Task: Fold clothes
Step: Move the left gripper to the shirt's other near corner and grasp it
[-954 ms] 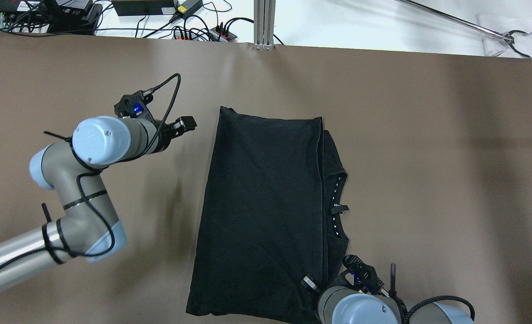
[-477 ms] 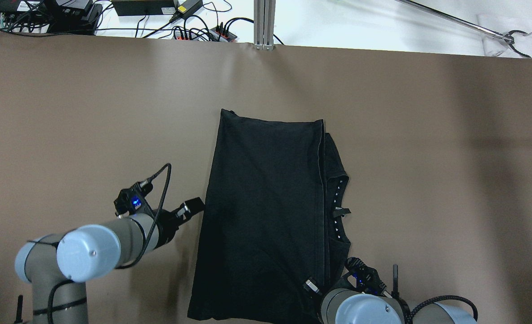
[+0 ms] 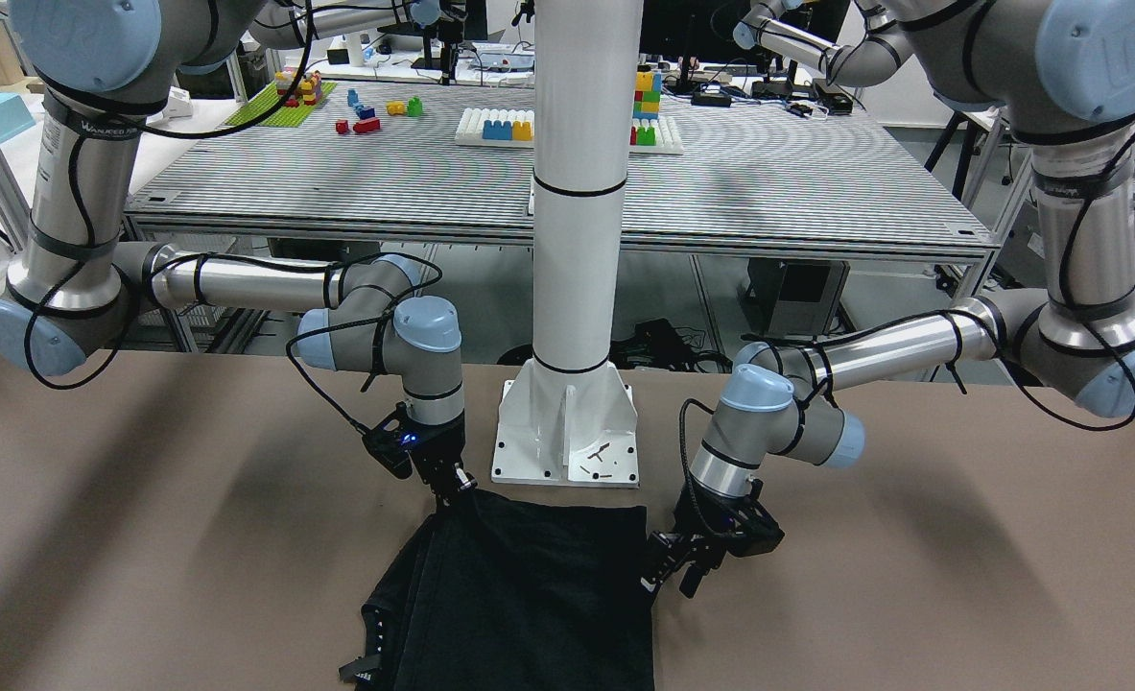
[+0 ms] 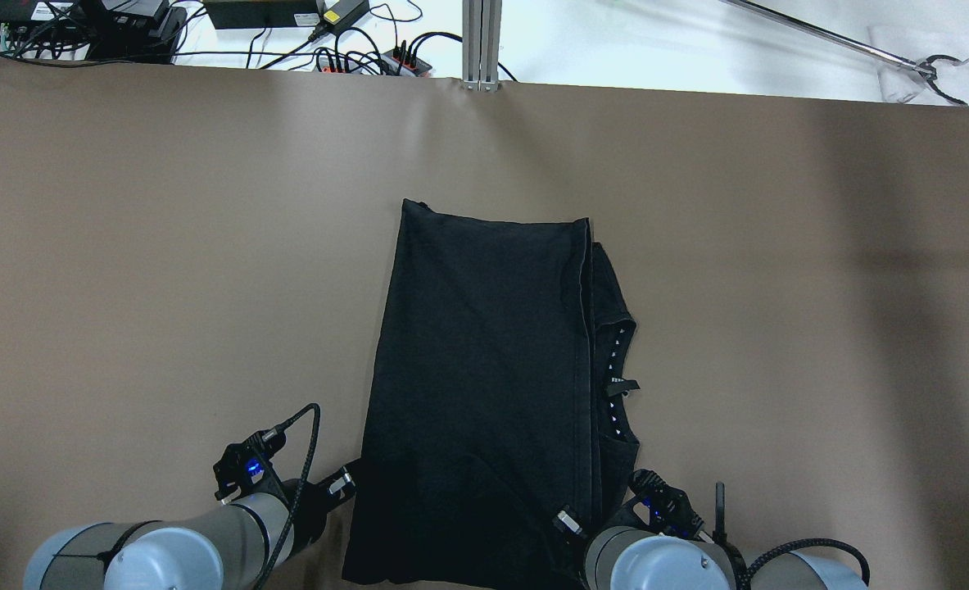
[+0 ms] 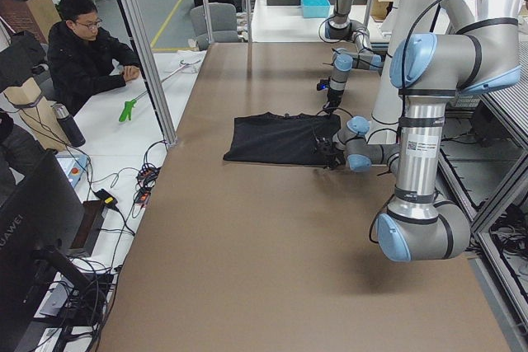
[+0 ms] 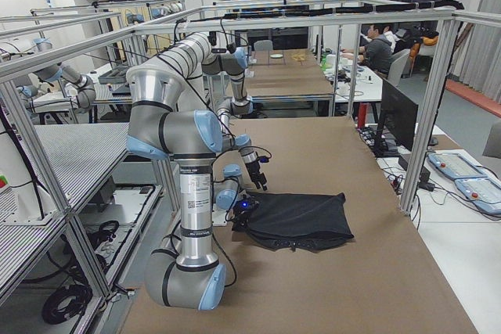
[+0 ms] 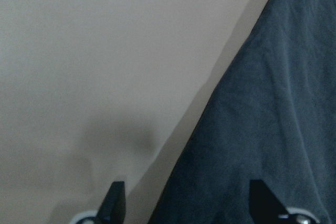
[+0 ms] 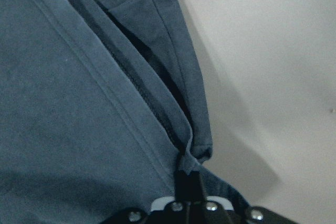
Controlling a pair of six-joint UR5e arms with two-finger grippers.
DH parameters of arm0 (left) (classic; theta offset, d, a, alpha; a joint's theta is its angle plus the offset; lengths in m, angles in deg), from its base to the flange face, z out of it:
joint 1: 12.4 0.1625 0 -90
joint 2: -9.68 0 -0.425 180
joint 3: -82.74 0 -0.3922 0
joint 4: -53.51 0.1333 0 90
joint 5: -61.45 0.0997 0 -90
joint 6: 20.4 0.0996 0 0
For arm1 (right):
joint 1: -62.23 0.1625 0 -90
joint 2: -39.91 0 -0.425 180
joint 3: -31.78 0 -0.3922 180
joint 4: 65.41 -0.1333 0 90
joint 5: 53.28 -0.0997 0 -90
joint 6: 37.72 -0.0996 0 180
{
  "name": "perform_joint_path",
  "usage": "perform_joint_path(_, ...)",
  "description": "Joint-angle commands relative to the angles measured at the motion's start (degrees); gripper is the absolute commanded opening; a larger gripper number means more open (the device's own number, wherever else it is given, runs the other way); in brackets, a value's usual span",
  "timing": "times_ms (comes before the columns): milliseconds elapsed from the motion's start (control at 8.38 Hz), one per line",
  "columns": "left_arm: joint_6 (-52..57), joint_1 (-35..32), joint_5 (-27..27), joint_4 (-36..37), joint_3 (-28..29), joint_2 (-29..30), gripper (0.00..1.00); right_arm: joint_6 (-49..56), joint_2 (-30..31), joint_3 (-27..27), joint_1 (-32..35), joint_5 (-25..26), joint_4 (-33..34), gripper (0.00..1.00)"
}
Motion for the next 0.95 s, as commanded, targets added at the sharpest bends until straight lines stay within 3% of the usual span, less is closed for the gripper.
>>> perform_joint_path(0,-1.1,4.1,1.7,0.0,-1.2,-0.6,0.77,0.0,-0.1,-0.1,-0.1,0.0,0.0,0.00)
perform_joint_path(477,-2.6,6.6,2.8,0.0,-1.8,-1.5,0.61,0.0,-0.1,-0.1,-0.1,0.0,0.0,0.00)
perform_joint_path(835,-2.7,7.6,3.8,0.0,-1.8,-1.7,0.60,0.0,-0.2,-0.1,-0.1,0.0,0.0,0.00)
